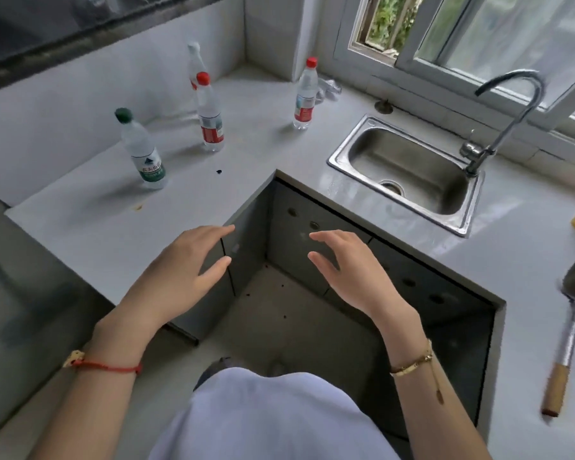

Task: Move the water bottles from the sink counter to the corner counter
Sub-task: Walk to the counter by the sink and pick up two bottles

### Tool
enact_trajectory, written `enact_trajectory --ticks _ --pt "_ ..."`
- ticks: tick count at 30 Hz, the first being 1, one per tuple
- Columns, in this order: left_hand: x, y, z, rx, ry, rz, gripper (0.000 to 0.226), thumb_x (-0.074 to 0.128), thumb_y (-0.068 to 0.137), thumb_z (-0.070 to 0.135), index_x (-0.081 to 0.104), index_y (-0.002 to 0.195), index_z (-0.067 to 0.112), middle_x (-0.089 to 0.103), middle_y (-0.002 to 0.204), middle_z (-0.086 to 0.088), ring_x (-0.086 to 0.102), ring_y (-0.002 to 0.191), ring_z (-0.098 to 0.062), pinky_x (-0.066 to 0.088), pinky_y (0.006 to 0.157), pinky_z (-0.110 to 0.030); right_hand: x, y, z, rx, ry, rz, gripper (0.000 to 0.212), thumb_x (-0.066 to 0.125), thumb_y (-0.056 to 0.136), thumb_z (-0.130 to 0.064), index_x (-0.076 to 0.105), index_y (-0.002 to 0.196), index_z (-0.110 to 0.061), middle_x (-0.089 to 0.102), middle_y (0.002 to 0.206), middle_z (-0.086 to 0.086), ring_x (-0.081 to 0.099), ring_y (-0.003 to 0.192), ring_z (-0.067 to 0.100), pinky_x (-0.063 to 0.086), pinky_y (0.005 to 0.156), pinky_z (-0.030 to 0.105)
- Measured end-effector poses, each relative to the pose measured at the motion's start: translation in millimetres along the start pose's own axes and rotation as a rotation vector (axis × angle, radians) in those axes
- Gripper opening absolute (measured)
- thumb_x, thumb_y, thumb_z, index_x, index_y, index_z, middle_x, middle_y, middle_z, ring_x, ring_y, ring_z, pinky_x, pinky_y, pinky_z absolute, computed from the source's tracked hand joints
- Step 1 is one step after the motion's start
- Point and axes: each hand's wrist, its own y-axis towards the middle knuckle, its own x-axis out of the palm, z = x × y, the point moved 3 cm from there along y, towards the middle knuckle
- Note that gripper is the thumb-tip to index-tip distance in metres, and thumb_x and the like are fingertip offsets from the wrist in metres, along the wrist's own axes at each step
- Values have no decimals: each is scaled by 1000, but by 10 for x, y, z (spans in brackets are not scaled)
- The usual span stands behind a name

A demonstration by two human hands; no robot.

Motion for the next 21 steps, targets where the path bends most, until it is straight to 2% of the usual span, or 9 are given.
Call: enact_trajectory --ticks 6,15,21 --pt "3 154 15 -134 -9 73 47 47 94 36 37 140 35 42 143 16 34 130 -1 25 101 -18 -66 505 91 -125 11 -76 41 46 95 -41 48 133 -26 54 135 -8 42 132 13 38 109 39" --pt "-52 439 -230 -274 -20 127 49 47 95 34 35 142 35 40 145 15 34 133 -4 27 103 -20 46 1214 -1 -257 21 -148 43 47 95 -39 48 135 -22 55 135 -6 44 129 13 37 107 29" --pt "-262 833 -542 -328 -14 173 50 47 94 36 34 142 36 39 146 16 33 134 -5 28 106 -23 123 1849 -163 -300 42 -159 42 47 95 -38 48 134 -24 54 136 -7 42 131 13 36 109 31"
